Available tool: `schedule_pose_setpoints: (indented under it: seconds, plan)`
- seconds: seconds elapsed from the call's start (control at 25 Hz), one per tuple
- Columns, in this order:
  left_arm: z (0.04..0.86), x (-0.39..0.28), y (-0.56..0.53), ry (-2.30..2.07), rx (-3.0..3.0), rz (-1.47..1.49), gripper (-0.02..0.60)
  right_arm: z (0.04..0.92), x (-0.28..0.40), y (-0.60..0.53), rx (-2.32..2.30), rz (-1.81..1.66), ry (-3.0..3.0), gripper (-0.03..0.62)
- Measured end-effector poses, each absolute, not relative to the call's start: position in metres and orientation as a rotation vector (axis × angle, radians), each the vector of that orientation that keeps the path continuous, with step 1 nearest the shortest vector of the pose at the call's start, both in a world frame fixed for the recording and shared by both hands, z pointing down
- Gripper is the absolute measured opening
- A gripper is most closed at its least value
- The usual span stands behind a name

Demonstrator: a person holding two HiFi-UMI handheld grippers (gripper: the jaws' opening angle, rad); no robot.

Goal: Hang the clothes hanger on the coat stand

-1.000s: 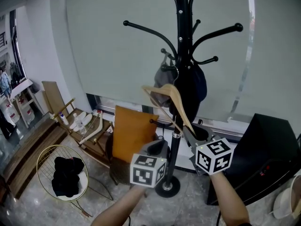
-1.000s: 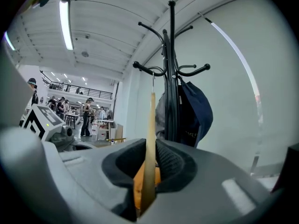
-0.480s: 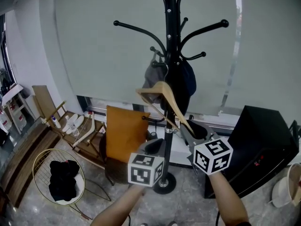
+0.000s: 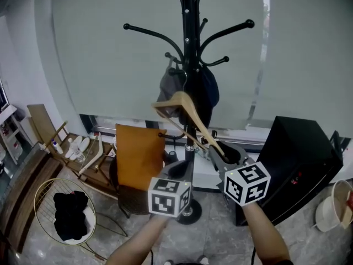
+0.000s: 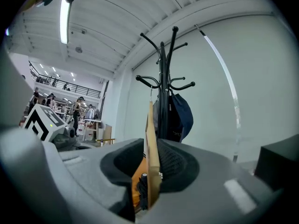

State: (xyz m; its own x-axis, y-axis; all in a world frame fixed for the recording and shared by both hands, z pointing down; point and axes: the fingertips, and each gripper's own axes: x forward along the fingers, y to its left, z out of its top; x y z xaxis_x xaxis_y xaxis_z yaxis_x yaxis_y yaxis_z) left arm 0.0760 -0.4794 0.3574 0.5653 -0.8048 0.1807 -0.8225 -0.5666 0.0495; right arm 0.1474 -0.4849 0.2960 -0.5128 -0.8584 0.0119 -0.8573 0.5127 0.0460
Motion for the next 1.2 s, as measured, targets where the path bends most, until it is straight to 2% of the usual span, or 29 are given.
schedule_pose_setpoints:
  seconds: [1.2]
  plan:
    - [0.347, 0.108, -0.429, -1.077, 2.849, 0.212, 0.005, 0.319, 0.169, -0.411, 1.891, 0.023, -2.487, 0.075]
